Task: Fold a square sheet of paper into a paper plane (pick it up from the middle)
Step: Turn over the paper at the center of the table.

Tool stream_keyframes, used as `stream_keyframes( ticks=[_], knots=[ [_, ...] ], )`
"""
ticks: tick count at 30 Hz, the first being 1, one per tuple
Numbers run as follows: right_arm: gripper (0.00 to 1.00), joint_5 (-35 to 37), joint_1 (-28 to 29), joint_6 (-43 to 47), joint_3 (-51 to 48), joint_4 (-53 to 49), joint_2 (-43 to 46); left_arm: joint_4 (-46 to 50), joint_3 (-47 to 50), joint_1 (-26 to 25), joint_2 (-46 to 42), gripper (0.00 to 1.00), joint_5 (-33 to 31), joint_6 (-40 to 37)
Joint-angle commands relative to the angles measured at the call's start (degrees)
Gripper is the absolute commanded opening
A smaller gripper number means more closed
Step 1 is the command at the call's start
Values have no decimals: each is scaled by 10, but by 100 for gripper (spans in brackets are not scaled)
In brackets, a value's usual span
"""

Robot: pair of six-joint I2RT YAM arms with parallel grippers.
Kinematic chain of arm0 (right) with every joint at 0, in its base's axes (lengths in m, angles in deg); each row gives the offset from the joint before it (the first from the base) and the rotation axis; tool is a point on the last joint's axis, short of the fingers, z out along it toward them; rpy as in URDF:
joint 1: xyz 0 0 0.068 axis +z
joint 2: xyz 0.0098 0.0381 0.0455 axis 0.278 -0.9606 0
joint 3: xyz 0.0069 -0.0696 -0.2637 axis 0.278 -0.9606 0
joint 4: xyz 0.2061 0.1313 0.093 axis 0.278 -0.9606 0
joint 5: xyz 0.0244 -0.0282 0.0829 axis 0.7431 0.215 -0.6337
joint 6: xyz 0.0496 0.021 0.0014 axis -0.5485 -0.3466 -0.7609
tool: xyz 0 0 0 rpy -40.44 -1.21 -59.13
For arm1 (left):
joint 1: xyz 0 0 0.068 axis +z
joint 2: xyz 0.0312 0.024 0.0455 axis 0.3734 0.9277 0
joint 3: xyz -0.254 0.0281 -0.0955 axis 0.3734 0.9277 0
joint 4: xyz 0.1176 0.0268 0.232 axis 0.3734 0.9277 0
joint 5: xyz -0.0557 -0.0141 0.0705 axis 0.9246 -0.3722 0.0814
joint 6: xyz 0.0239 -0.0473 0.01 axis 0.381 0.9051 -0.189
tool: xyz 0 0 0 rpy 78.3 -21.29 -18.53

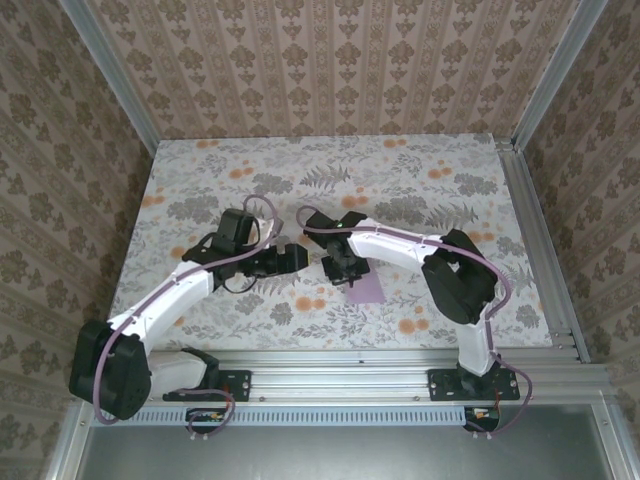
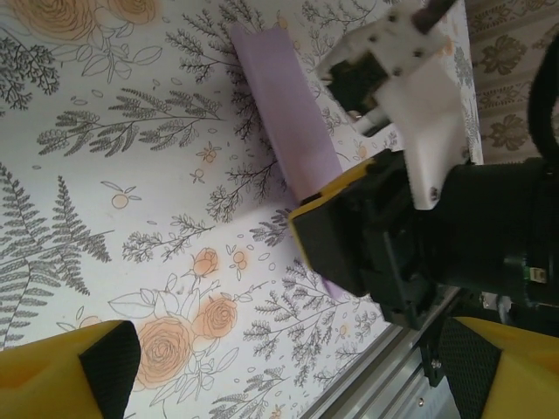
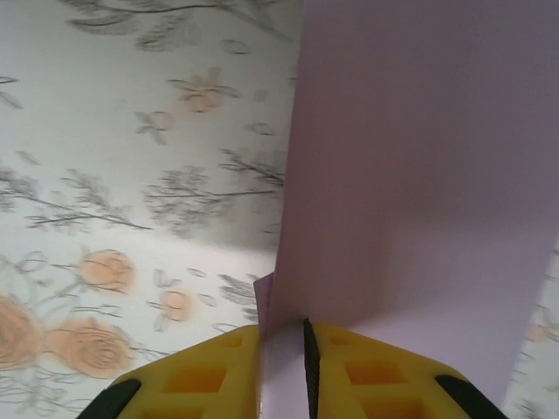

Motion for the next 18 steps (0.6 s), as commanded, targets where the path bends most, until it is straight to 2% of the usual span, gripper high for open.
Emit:
stream_keyframes(
  ticks=[1,8,14,18],
  knots=[
    [26,-60,9,-23,15,37,-20,18,17,4,-13,92,15,-7],
    [36,-86,3,-34,-20,101,7,4,35,4,-6,91,18,-3],
    [41,-88,-37,-27,-124,147,134,-6,27,3,15,87,16,-3],
    [44,-96,-78,-10,-206,158,211,-4,-7,-30,49,81,-12,-11]
  ],
)
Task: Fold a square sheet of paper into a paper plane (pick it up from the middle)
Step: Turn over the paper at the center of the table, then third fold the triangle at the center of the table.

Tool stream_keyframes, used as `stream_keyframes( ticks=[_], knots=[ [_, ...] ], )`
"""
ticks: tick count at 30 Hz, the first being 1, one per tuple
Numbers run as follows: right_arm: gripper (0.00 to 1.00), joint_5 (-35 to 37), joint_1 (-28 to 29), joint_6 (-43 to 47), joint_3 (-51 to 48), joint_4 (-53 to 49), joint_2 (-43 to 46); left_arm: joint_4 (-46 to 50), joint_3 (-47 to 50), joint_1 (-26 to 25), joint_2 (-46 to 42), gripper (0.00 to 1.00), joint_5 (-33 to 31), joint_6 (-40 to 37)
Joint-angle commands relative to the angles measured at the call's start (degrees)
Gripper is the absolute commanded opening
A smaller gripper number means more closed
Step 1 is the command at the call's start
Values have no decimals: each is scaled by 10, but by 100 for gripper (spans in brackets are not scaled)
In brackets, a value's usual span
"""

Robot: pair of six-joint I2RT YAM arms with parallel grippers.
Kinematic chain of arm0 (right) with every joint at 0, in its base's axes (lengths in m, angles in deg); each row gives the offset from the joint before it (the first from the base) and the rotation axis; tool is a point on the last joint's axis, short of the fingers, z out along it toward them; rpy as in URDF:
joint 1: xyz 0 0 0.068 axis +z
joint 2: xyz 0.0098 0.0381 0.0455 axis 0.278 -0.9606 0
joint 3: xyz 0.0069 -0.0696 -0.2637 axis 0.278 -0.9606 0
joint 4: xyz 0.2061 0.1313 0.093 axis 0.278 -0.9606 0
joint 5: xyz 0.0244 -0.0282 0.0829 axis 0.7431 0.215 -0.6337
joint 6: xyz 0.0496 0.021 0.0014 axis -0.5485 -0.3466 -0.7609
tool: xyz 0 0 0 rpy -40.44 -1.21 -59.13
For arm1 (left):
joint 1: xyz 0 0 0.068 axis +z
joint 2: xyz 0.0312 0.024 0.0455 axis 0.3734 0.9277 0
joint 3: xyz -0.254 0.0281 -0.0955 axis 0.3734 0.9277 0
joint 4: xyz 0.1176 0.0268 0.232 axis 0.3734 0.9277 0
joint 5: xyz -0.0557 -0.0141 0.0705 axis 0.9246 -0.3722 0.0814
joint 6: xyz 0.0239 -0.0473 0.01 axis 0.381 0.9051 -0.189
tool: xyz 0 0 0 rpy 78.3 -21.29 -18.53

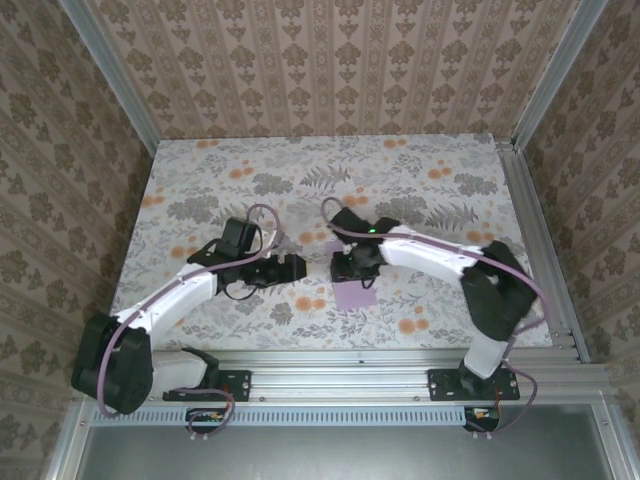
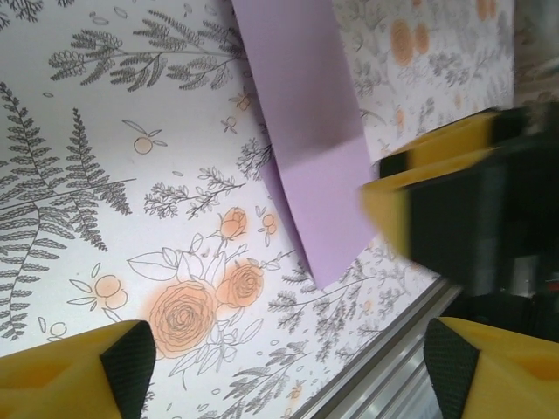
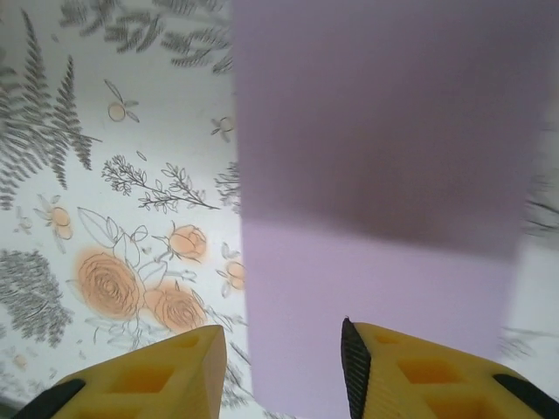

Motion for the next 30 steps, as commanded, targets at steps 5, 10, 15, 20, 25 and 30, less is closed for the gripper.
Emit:
stream_keyframes(
  ticks=[5,10,15,20,25,30],
  knots=[
    [45,-54,-76,11,-141,57,114,-8,-93,-77,94,64,-49,-25],
    [47,-103,-107,-3,-213,113,145,-11,-157,-129,183,50,-72,-40],
    [47,-146,-122,-27,-258,169,151,-12,-199,-150,261,38,-75,-47],
    [49,-162,-127,-38,-277,193,142,-6,-216,-160,311,34,-78,-53],
    [50,-171,-132,-43,-288,211,133,-1,-213,-163,334,33,-85,-60],
    [51,-178,-135,-44,-289,219,122,3,-215,-163,350,33,-84,-67]
  ],
)
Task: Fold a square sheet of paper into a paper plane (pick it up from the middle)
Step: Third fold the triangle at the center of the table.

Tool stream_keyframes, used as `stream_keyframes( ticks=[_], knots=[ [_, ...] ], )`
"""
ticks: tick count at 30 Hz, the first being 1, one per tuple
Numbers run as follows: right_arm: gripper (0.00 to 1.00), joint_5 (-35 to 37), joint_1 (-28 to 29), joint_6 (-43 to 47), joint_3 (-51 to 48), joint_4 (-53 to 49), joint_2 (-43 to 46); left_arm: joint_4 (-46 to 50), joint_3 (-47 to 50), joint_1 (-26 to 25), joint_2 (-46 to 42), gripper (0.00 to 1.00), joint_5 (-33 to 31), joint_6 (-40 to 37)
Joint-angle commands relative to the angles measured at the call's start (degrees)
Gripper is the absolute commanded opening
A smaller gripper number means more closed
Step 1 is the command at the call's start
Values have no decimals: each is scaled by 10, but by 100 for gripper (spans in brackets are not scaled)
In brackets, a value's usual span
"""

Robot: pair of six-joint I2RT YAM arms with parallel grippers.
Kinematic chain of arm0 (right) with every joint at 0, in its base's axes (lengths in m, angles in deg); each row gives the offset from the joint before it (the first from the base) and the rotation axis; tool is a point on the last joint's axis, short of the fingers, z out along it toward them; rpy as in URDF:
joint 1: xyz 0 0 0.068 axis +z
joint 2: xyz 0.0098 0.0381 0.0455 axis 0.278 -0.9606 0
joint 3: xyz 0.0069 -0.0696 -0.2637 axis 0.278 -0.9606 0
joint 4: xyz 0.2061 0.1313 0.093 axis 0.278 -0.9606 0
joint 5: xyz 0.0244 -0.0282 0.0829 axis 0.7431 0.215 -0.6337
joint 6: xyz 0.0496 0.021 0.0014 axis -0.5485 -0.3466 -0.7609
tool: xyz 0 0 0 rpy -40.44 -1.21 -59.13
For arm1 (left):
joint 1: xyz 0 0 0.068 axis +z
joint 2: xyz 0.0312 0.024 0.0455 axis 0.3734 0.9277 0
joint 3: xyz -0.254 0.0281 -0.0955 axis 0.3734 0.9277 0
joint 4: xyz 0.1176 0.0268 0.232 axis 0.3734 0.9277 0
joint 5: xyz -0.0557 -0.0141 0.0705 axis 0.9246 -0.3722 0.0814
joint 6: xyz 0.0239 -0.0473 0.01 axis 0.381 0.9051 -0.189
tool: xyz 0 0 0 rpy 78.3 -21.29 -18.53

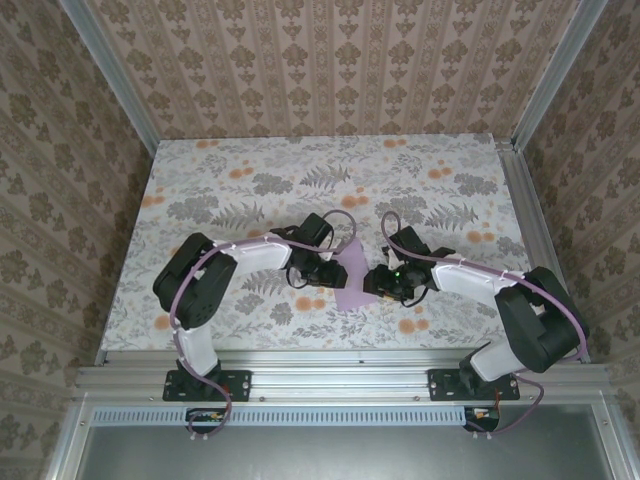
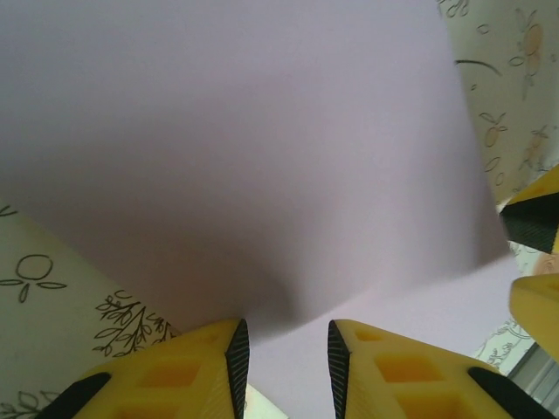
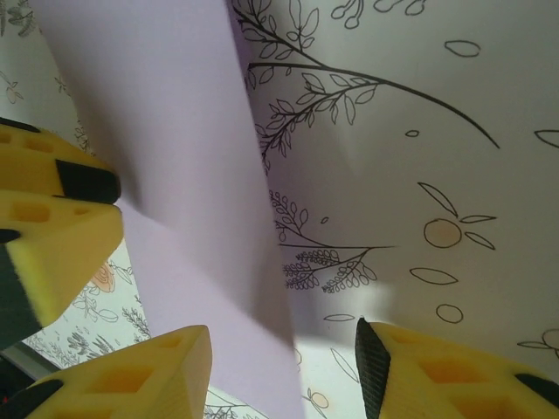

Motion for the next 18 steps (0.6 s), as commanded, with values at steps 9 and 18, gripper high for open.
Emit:
stream_keyframes(
  ticks=[9,18],
  knots=[
    [50,-25,-7,-9,-6,23,-25,16,-6,0,23,33,-10,-25],
    [43,-63,-8,-30,-9,44,-11,12,6,6,20,33,-10,-27]
  ],
)
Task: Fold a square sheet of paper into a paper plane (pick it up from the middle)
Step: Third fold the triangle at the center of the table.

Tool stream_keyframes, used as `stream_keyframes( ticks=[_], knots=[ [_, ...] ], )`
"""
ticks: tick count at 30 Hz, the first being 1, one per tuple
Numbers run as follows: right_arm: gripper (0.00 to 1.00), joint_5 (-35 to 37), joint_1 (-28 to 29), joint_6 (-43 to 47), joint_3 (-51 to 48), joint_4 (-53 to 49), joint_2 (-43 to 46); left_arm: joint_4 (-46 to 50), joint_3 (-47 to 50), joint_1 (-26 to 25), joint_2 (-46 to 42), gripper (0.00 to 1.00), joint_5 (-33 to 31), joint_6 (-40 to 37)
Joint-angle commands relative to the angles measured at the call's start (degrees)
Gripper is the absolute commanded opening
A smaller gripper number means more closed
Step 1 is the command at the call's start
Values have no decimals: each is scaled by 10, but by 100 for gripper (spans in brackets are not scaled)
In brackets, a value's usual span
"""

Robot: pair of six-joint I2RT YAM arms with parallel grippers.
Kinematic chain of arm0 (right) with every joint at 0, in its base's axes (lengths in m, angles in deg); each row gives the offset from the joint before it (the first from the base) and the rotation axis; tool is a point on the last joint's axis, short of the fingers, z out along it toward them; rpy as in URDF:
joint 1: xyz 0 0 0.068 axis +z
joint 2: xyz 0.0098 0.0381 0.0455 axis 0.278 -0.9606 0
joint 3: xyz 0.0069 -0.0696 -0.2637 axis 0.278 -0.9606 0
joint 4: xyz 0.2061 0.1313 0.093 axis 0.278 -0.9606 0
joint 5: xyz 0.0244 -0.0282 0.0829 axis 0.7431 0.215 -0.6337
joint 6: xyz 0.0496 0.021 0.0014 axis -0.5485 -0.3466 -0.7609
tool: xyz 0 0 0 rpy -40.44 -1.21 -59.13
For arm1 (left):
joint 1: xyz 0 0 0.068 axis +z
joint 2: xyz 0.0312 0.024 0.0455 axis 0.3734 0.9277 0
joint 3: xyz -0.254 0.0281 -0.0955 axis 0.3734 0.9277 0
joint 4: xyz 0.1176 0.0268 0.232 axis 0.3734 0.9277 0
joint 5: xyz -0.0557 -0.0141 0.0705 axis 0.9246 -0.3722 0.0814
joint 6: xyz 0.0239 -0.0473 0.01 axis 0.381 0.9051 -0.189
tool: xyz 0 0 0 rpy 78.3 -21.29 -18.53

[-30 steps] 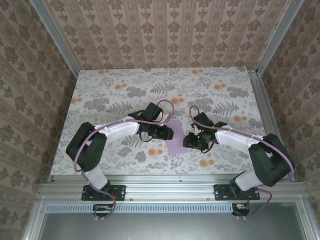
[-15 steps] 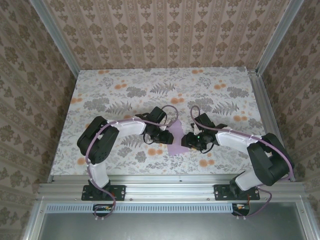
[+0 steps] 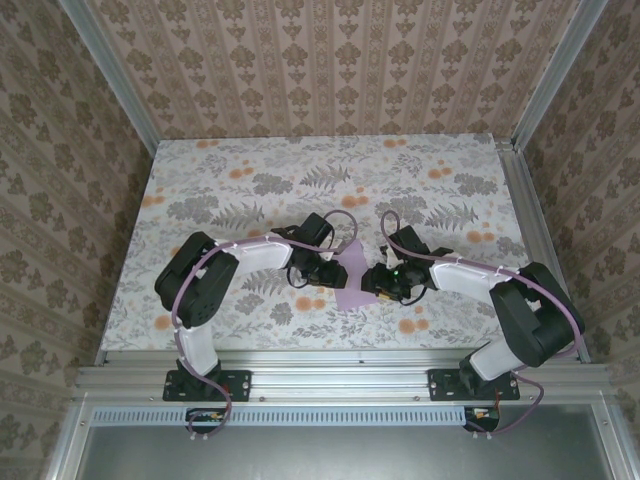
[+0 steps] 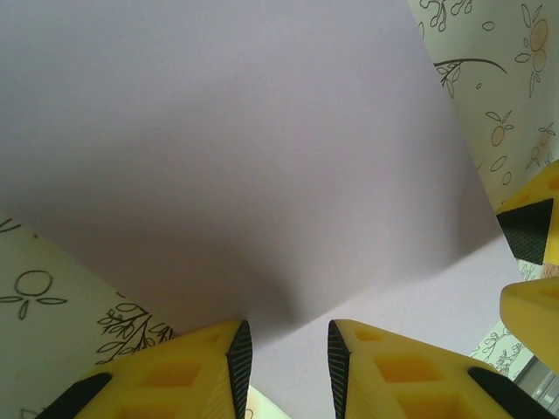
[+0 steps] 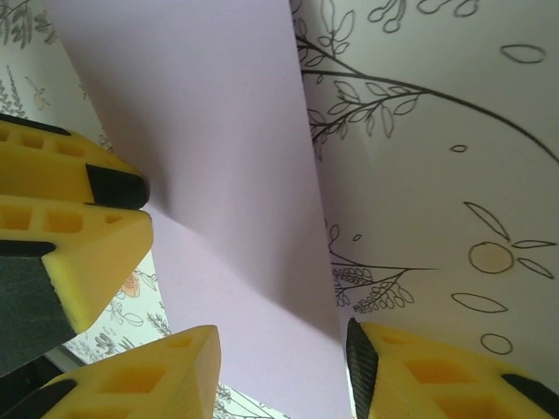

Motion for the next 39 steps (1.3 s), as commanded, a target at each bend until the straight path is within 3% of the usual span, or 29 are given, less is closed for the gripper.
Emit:
stream_keyframes(
  ticks=[1,7,20,39],
  knots=[
    [42,-28,-4,-13,-4,5,14,11,10,6,13,33,-10,-14],
    [31,-54,-8,-26,-7,4,48,7,17,11,11,33,-9,-17],
    [7,-102,-8,-65,-9,75,16,-3,22,16,2,32,-3,-16],
    [2,-111,-5,-117,19,176,-81,-24,28,20,-23,31,26,-12]
  ],
)
